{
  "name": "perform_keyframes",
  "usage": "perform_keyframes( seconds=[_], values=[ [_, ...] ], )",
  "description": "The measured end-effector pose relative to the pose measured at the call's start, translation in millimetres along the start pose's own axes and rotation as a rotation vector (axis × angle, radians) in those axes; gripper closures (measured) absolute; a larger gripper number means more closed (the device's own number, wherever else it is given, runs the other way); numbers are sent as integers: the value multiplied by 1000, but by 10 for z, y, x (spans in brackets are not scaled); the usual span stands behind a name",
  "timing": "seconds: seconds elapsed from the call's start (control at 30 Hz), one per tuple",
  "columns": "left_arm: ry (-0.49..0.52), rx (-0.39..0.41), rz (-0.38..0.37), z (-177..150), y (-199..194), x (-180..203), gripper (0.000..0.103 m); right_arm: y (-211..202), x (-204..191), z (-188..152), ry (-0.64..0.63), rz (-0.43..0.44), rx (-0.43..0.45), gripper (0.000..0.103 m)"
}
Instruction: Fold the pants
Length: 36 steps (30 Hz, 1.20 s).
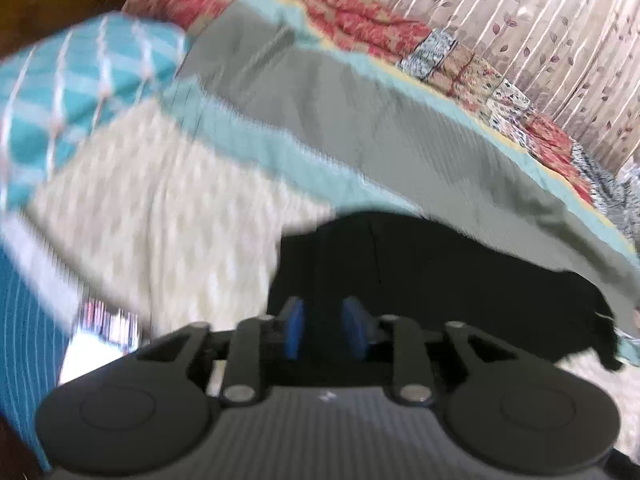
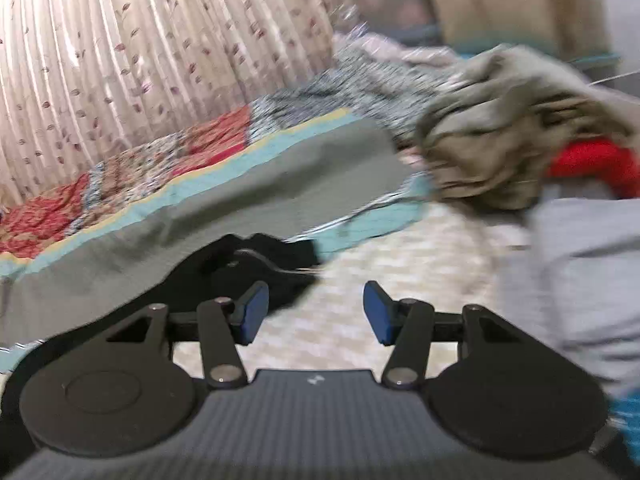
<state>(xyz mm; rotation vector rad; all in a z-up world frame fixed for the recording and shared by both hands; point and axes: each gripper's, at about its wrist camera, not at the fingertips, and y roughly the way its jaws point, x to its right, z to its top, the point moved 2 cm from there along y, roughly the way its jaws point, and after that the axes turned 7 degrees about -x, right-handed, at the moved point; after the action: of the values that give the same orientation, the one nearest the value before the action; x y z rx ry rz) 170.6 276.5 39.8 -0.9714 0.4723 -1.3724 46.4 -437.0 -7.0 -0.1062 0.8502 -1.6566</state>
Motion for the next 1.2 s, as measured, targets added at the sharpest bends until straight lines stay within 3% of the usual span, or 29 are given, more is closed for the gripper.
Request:
perform_keyframes(
  seconds=[0.03, 0.17, 0.27, 0.5, 0.53, 0.57, 0.63, 0.67, 0.7, 0.73, 0.83, 1.0, 1.2],
  values=[
    [30, 15, 14, 151, 91, 47, 62, 88, -31, 42, 6, 13, -13, 47],
    [186, 64, 90, 656, 646, 296, 44, 669, -220, 374, 10, 5, -65, 47],
    [242, 47, 64, 833, 1130, 436, 33, 1005, -243, 599, 82, -25, -112, 47],
    [403, 9, 35, 673, 1801, 866, 24, 1718, -85, 741, 191, -106, -188, 47],
    [446, -4, 46, 618, 1888, 953, 30, 1816, -86, 711, 187, -122, -200, 47],
    [477, -20, 62, 587, 1971, 1011, 44, 1895, -87, 671, 184, -131, -214, 47],
    [523, -52, 108, 520, 2132, 1095, 58, 2061, -102, 563, 184, -140, -254, 47],
    [536, -33, 122, 503, 2148, 1124, 75, 2104, -139, 498, 174, -131, -267, 49],
    [552, -23, 126, 505, 2150, 1161, 84, 2100, -222, 460, 129, -130, -258, 66],
    [559, -21, 142, 512, 2137, 1186, 91, 2107, -314, 439, 70, -130, -270, 78],
    [557, 28, 156, 582, 1952, 1207, 94, 1968, -459, 494, -6, -151, -237, 85],
    [494, 190, 81, 725, 1252, 1157, 95, 1257, -240, 922, 142, -136, -1, 89],
    [453, 343, -13, 392, 272, 958, 95, 178, 22, 978, 222, -43, 145, 89]
  ],
)
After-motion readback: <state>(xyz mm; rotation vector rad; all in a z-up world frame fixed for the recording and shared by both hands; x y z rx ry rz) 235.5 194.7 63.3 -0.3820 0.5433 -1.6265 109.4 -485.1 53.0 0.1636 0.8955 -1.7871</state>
